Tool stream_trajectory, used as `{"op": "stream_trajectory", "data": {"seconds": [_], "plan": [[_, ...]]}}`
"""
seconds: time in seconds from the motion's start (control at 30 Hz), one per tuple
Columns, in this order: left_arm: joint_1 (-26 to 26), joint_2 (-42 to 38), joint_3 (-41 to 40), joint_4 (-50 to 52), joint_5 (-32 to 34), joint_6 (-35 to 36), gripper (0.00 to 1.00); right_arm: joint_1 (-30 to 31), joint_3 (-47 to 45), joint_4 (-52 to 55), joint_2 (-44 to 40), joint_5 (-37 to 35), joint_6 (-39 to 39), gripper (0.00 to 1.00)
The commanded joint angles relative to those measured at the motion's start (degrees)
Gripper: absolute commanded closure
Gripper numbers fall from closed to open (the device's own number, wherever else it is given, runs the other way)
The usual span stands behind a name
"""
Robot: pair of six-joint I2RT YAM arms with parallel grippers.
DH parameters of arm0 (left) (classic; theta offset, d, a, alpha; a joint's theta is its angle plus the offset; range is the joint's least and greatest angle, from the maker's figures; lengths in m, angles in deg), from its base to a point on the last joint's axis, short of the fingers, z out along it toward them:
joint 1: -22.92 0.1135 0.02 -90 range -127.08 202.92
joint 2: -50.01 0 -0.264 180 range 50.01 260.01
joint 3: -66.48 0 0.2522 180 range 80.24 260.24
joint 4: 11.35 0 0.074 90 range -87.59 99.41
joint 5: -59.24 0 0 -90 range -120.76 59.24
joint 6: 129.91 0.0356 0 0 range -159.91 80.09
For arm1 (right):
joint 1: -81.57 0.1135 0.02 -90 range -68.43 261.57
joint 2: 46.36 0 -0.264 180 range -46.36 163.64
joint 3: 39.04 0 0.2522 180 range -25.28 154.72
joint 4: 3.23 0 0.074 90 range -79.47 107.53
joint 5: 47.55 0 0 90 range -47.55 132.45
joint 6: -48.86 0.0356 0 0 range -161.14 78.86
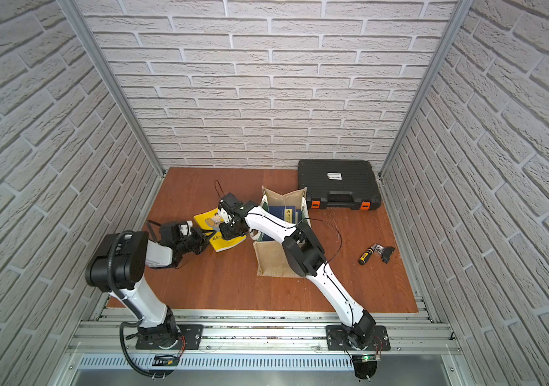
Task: Put the books into the canvas bag
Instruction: Pick up the book from the center of the board.
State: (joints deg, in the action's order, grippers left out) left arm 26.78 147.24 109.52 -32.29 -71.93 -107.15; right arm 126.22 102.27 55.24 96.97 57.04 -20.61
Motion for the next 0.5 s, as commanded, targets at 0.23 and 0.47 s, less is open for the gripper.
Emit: {"op": "stream_trajectory", "data": {"seconds": [0.23,0.47], "plan": [[3.34,-31.37,20.44,52.26,5.91,38.79,1.00,3.61,-1.14,3.04,-18.17,-1.56,-3.80,0.61],[6.51,-43.48,26.22,56.45,-6.07,43.10,1.00,4.84,-4.97,-0.22,-32.34,0.50,-5.19,0.44]]}}
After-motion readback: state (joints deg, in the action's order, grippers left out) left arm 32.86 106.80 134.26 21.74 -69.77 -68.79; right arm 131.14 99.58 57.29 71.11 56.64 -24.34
